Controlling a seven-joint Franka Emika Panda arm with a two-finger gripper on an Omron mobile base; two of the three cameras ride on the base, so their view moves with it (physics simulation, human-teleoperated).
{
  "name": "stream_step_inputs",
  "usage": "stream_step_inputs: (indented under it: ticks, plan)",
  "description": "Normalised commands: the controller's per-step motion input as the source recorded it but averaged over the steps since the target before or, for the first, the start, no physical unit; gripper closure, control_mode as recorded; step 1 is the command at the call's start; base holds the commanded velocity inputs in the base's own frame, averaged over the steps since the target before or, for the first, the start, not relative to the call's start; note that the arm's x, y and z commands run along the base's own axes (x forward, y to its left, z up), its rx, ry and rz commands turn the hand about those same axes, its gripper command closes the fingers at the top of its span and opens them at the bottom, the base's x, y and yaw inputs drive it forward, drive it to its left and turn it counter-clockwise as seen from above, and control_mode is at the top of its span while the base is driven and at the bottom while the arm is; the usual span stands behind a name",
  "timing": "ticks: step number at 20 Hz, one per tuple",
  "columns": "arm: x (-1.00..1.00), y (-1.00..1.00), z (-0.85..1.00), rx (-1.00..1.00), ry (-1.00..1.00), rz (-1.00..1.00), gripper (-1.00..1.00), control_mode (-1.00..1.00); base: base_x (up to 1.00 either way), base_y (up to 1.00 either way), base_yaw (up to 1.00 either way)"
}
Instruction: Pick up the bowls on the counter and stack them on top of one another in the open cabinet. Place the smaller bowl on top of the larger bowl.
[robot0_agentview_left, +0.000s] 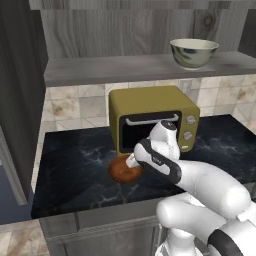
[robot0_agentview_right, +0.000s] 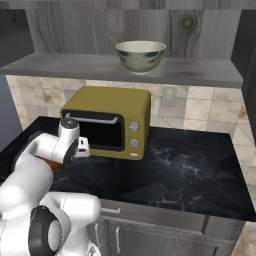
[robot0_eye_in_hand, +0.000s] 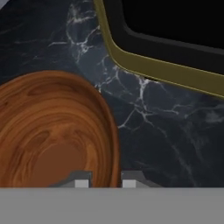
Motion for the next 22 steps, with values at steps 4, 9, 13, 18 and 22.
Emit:
stream_step_inputs:
  ticks: [4,9,13,18,22]
  plan:
    - [-0.39,-0.27,0.52,0.00,-0.09,-0.02,1.00,-1.00,0.00,0.00,0.00]
    - [-0.30,-0.28,0.52,0.00,-0.06,-0.05,1.00,-1.00,0.00,0.00,0.00]
    - [-0.26,-0.20,0.50,0.00,-0.06,-0.08,1.00,-1.00,0.00,0.00,0.00]
    - [-0.20,-0.16,0.45,0.00,-0.04,-0.12,1.00,-1.00,0.00,0.00,0.00]
    - [-0.23,-0.21,0.45,0.02,-0.01,-0.11,1.00,-1.00,0.00,0.00,0.00]
